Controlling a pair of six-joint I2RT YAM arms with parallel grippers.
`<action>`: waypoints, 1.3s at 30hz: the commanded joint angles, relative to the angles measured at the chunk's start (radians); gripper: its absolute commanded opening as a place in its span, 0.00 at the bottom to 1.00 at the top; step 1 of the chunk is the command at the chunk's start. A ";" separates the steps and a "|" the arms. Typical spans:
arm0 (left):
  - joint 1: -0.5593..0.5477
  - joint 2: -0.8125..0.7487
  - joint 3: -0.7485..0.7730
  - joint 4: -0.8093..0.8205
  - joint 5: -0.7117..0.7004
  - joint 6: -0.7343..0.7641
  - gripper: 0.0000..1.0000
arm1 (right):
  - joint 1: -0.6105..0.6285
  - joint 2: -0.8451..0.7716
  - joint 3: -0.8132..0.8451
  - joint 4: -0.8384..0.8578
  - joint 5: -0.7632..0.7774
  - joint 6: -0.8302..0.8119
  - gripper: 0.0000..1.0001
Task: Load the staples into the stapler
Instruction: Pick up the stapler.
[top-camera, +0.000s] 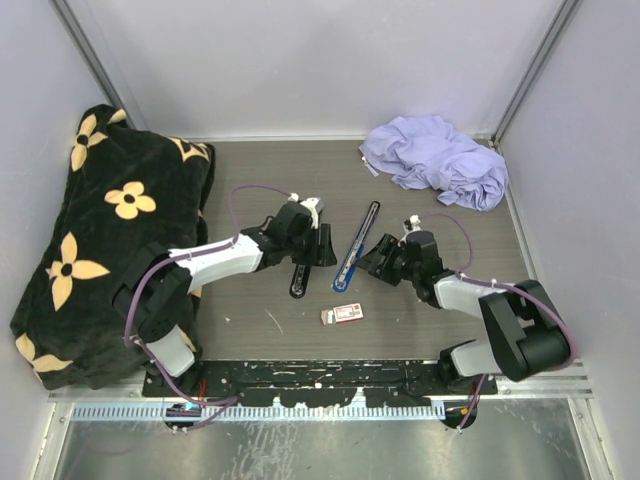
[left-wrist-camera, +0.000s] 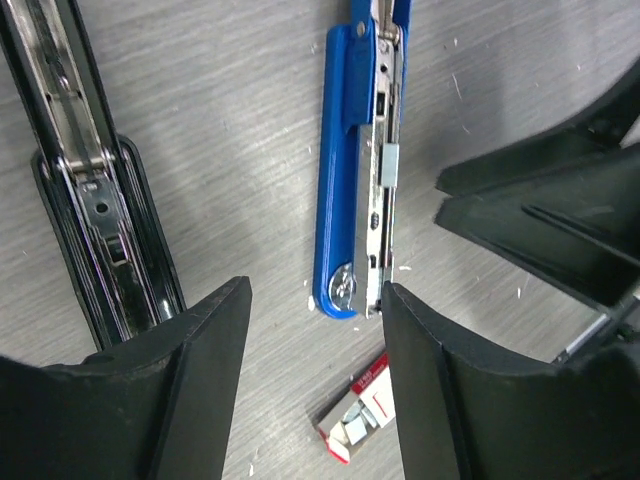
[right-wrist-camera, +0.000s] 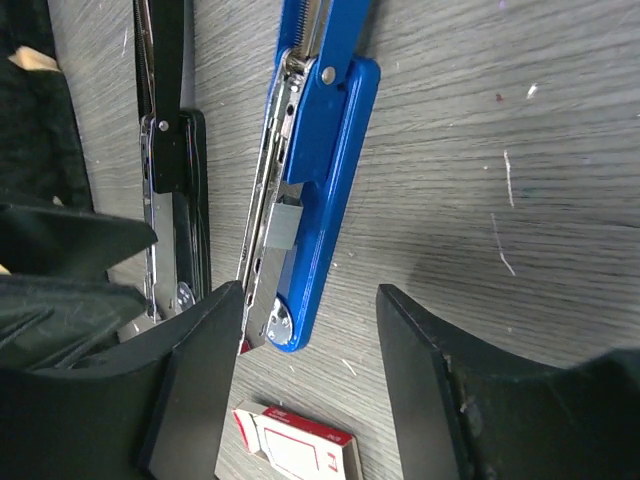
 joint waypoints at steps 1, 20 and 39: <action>0.012 -0.091 -0.013 0.100 0.107 0.035 0.56 | 0.003 0.059 -0.009 0.274 -0.045 0.126 0.60; 0.011 -0.099 -0.052 0.125 0.123 0.126 0.52 | 0.003 0.212 0.041 0.359 -0.042 0.155 0.46; 0.011 -0.109 -0.067 0.127 0.130 0.134 0.52 | 0.003 0.271 0.062 0.385 -0.060 0.163 0.33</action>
